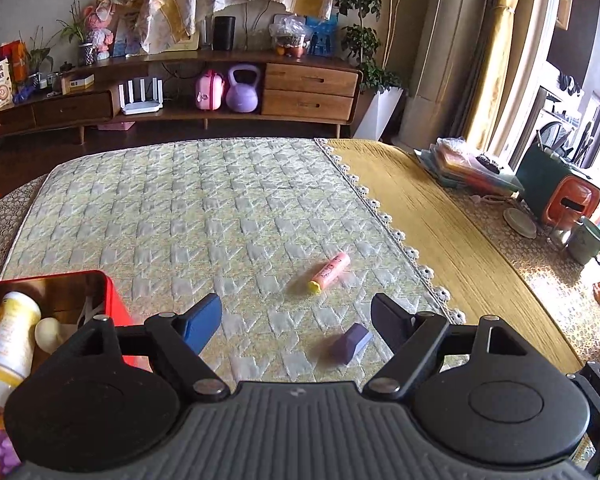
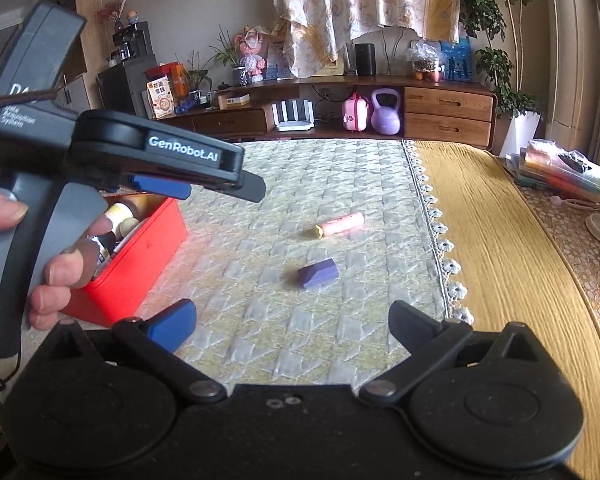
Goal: Organize rigid objects
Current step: 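Grasp the pink tube with the left tool while the right tool grasps the purple block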
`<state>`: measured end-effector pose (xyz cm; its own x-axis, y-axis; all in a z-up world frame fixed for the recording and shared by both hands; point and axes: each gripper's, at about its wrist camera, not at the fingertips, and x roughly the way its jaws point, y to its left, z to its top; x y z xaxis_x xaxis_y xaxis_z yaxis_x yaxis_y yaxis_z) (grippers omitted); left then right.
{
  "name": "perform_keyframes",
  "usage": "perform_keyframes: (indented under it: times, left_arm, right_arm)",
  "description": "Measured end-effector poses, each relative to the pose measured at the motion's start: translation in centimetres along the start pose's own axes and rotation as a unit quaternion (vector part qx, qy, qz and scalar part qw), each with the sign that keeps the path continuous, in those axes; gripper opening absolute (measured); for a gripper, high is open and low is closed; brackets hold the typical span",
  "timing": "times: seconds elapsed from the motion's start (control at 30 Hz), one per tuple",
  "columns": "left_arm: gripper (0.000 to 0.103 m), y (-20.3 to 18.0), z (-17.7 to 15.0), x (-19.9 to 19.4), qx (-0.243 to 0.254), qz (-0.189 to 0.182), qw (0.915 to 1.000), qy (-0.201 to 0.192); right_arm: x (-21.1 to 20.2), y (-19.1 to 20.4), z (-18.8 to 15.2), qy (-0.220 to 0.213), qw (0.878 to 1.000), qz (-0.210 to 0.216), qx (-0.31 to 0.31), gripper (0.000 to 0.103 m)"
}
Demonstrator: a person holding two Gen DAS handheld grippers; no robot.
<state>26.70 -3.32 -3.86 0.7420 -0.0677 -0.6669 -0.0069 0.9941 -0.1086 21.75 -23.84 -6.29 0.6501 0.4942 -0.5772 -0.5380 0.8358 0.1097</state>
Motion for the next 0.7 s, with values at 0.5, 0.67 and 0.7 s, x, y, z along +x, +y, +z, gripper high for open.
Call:
perform_keyframes:
  times: [0.5, 0.67, 0.7]
  left_arm:
    - [0.082, -0.8, 1.3, 10.6, 0.003, -0.028, 0.9978, 0.061]
    - [0.082, -1.7, 1.1, 12.3, 0.043, -0.025, 0.9975, 0.050]
    - [0.082, -2.0, 1.0, 12.6, 0.052, -0.023, 0.9973, 0.045]
  right_arm:
    - [7.2, -2.0, 1.7, 0.007, 0.998, 0.050, -0.049, 0.087]
    - [9.7, -2.2, 1.7, 0.024, 0.996, 0.056, -0.068, 0.076]
    - [10.0, -2.2, 1.6, 0.026, 0.996, 0.055, -0.068, 0.073]
